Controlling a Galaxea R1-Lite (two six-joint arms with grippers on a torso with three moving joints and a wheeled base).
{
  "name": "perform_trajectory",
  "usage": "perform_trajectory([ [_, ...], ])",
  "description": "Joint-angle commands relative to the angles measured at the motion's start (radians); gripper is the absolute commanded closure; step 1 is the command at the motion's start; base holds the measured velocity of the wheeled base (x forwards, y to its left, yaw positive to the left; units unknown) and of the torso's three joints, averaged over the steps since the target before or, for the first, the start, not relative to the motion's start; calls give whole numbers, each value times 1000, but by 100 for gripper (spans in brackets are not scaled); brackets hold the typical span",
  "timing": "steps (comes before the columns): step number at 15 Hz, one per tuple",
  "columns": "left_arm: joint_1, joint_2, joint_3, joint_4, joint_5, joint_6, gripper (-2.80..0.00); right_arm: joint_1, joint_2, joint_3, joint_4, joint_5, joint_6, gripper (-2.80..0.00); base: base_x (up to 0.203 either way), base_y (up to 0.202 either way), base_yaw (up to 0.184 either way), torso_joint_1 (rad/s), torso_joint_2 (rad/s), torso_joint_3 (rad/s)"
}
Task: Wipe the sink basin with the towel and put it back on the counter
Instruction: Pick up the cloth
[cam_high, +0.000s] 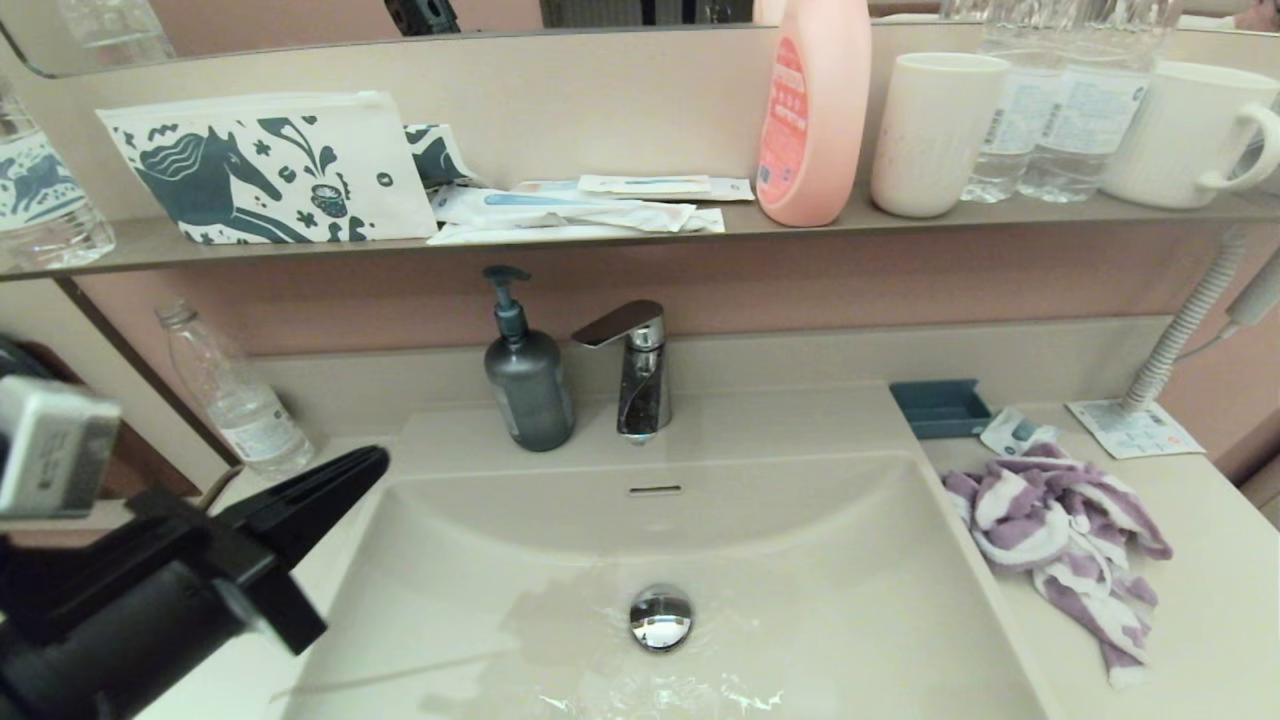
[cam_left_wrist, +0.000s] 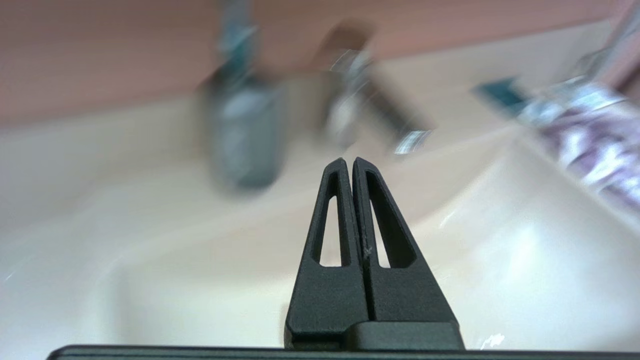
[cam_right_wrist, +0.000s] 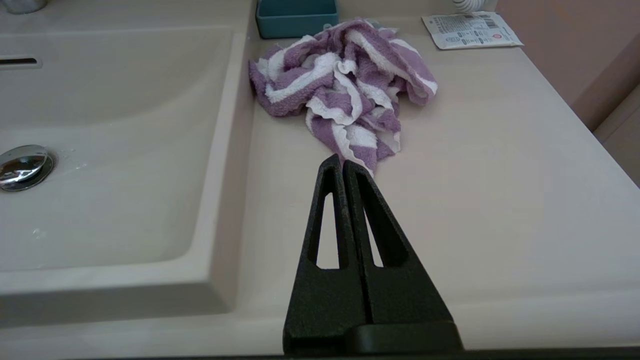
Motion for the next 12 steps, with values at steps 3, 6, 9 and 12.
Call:
perform_trajectory([
  [3, 231, -242, 95, 10, -3, 23, 0, 0, 0, 0, 0, 0, 0, 0, 0, 0, 0, 0, 0, 0],
  [6, 433, -409, 67, 69, -10, 41, 0, 0, 0, 0, 0, 0, 0, 0, 0, 0, 0, 0, 0, 0],
  [9, 512, -624, 51, 228, -37, 46, 0, 0, 0, 0, 0, 0, 0, 0, 0, 0, 0, 0, 0, 0],
  [12, 533, -831, 31, 509, -66, 46, 0, 0, 0, 0, 0, 0, 0, 0, 0, 0, 0, 0, 0, 0],
])
